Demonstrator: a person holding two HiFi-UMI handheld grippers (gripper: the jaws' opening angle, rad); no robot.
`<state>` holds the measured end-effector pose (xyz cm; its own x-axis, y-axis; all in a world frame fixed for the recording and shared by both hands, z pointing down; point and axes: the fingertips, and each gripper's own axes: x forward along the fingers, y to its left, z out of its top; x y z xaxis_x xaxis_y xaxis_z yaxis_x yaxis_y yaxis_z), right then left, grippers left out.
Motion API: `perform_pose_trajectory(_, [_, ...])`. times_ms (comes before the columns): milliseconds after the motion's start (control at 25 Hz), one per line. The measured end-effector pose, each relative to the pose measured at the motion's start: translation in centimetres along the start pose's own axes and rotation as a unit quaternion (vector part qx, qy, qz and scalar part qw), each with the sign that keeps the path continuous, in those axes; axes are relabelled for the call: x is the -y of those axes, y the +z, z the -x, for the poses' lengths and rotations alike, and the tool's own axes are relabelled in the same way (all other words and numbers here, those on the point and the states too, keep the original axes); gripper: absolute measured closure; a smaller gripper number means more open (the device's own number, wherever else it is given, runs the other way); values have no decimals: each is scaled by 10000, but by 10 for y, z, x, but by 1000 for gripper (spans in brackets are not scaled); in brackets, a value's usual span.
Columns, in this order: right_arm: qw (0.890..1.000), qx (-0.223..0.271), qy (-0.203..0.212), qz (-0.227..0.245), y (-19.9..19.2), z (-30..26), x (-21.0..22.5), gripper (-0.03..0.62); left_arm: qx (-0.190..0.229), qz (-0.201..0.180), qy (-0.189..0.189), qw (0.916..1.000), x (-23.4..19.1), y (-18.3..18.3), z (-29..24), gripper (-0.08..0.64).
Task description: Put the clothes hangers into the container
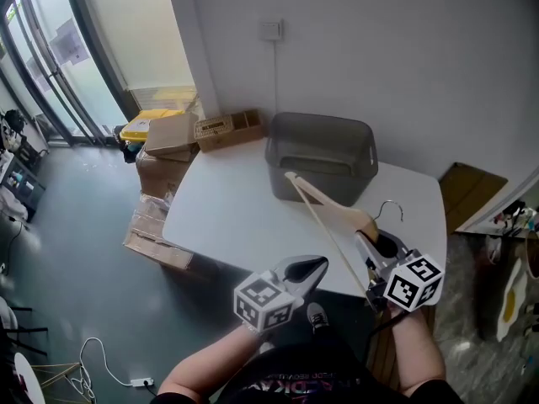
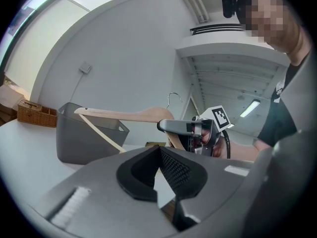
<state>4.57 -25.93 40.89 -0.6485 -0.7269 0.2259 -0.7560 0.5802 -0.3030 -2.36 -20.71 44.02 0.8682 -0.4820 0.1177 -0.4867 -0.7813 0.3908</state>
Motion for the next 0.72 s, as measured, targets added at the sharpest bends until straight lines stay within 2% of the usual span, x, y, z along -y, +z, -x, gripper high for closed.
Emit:
perform_pose_trajectory(280, [9996,-83,107,261,24,-20,36,537,-108,-63,38,9999,-18,12,-36,554])
perform_pose_trajectory(720, [9918,-437,447,1113,80,-58,87,537,-56,-167,226,9996,-46,40,-95,554])
